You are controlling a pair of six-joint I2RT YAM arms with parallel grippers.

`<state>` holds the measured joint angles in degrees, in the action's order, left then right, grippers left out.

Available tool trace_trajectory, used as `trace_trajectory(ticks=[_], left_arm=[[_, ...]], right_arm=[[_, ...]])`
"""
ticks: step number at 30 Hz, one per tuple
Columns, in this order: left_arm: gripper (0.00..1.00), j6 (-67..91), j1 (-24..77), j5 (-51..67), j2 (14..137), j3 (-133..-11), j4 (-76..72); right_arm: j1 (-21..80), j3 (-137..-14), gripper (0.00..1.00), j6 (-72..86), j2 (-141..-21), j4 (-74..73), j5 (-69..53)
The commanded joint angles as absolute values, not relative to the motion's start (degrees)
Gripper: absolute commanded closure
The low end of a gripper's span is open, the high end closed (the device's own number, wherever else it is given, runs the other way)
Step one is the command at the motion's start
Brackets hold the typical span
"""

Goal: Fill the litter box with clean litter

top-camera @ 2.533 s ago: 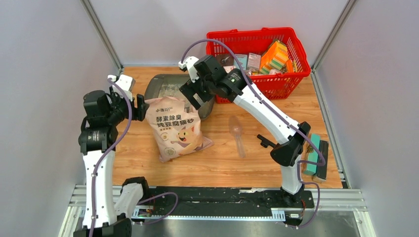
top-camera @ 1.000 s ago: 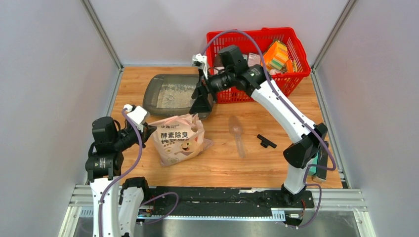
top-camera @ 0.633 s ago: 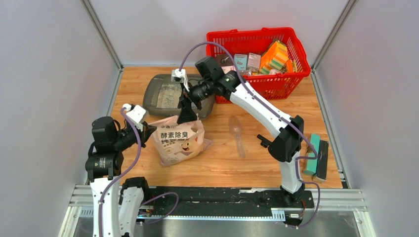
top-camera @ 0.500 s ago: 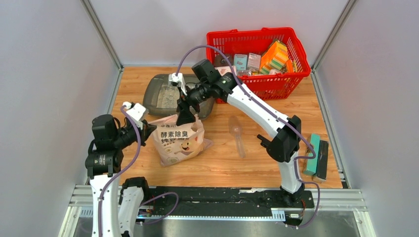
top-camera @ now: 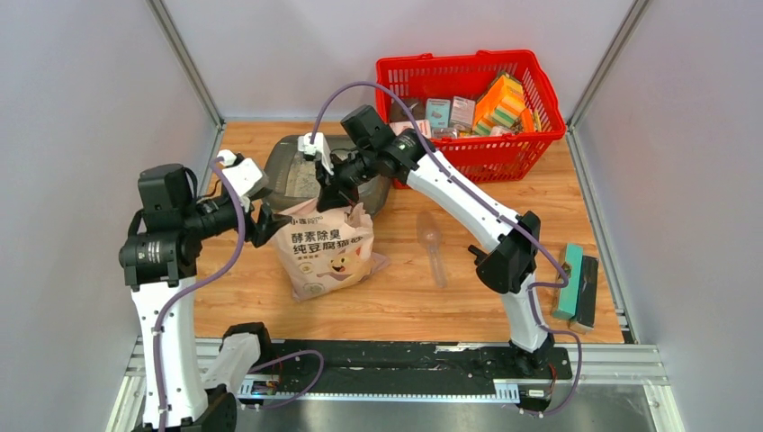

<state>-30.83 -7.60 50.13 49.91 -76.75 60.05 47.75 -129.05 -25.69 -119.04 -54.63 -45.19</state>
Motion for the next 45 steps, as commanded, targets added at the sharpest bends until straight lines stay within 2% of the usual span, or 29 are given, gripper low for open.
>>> trace_trajectory(ticks=[1, 7, 10, 14, 16, 17, 19, 20, 21, 22, 24, 25, 28, 34, 45], left_arm=[[0.23, -43.76, -5.81, 54.59, 56.31, -84.09, 71.97], [0.23, -52.64, -3.96, 55.37, 61.52, -83.69, 78.66], [0.23, -52.91, -3.87, 54.15, 60.21, -79.04, 74.98], [0.28, -52.9, -3.69, 53.61, 58.36, -73.75, 68.22], [0.41, -54.13, -3.08, 54.22, 58.62, -72.34, 68.2], [0.56, -54.84, -2.47, 54.58, 58.88, -72.07, 68.12], [0.79, -55.28, -1.85, 55.54, 59.67, -71.37, 68.2], [0.95, -55.63, -1.41, 55.72, 59.68, -71.19, 68.2], [1.0, -55.72, -0.8, 55.81, 59.85, -70.58, 68.12], [1.0, -55.46, -0.62, 56.33, 59.77, -70.32, 67.94], [1.0, -52.84, -0.53, 56.6, 59.15, -69.44, 65.58], [1.0, -51.0, -0.53, 56.17, 57.76, -69.09, 63.91], [1.0, -44.14, -0.53, 54.59, 52.5, -66.19, 55.92], [1.0, -30.35, -0.53, 52.56, 40.18, -57.4, 38.43], [1.0, -21.36, -0.53, 45.35, 29.19, -51.68, 30.76]], right_arm=[[48.43, -137.02, 1.0, -30.41, -117.07, -52.47, -43.25], [48.96, -138.95, 1.0, -29.8, -116.46, -51.95, -42.01], [48.96, -138.78, 1.0, -29.71, -115.93, -51.94, -42.01], [49.04, -138.34, 1.0, -29.53, -115.4, -51.59, -41.84], [48.87, -138.25, 1.0, -29.44, -115.4, -51.42, -41.75], [48.95, -138.16, 1.0, -29.36, -115.57, -51.33, -41.92], [48.96, -137.64, 1.0, -29.09, -115.58, -51.33, -41.75], [48.96, -136.94, 0.99, -27.61, -115.4, -51.07, -40.44], [48.78, -136.32, 0.93, -26.81, -115.14, -50.72, -39.73], [48.61, -135.54, 0.73, -25.94, -113.66, -49.67, -38.77], [47.56, -131.5, 0.51, -19.89, -111.55, -47.12, -32.81], [47.11, -130.09, 0.3, -16.73, -110.32, -44.06, -29.83], [44.83, -124.29, 0.13, -8.01, -105.39, -41.4, -21.19], [43.51, -121.12, 0.07, -6.94, -103.53, -54.19, -17.14], [46.31, -113.65, 0.0, -8.44, -102.48, -61.52, -20.4]])
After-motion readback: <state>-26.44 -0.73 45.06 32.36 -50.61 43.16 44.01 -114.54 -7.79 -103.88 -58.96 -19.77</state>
